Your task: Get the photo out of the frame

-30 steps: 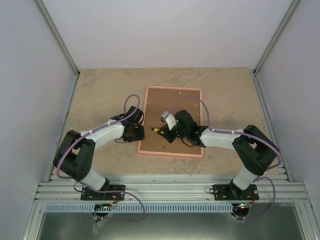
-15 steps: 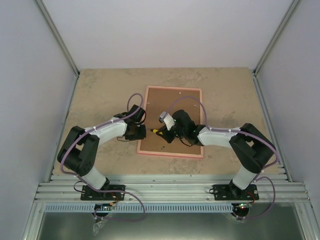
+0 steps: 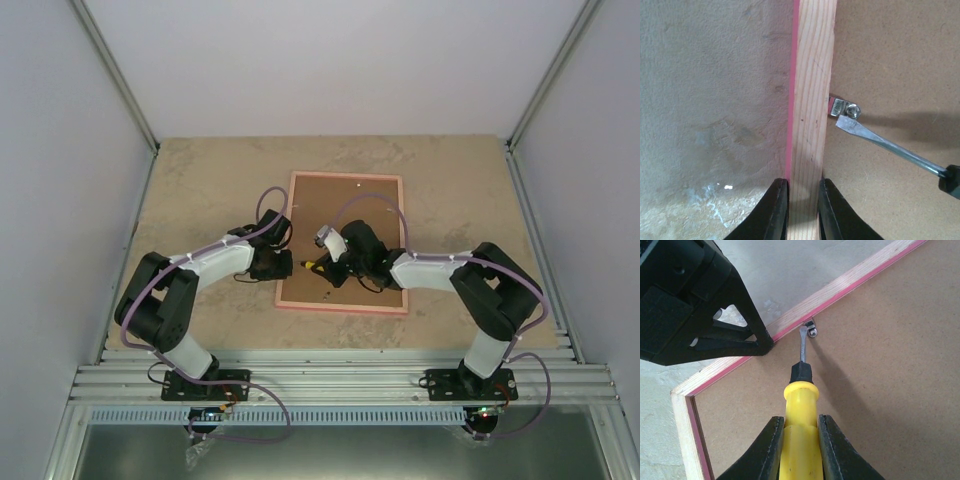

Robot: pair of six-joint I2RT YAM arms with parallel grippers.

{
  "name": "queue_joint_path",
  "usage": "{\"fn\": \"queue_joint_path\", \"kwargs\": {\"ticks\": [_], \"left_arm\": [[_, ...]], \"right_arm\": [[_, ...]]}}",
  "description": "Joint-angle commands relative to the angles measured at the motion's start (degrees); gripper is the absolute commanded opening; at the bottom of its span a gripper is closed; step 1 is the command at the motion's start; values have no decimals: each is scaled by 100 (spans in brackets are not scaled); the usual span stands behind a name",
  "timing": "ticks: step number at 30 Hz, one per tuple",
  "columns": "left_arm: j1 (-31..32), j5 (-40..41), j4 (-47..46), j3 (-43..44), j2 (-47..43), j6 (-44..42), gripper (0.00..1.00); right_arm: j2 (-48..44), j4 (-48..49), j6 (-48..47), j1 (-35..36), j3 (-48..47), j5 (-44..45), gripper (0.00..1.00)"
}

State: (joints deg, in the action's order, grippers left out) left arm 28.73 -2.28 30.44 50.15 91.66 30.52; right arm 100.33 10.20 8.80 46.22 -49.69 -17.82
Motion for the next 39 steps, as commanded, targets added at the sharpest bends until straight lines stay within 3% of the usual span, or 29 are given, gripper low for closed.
{"fn": "queue_joint_path", "kwargs": {"ticks": [1,39], "left_arm": [[-3,-34,16,-24,-50,137,10],[0,8,-30,-60,32,137,10]], "right_arm": [[141,-40,-57,35,-187,-146,0],[181,-621,-347,31,-364,-55,1]]}}
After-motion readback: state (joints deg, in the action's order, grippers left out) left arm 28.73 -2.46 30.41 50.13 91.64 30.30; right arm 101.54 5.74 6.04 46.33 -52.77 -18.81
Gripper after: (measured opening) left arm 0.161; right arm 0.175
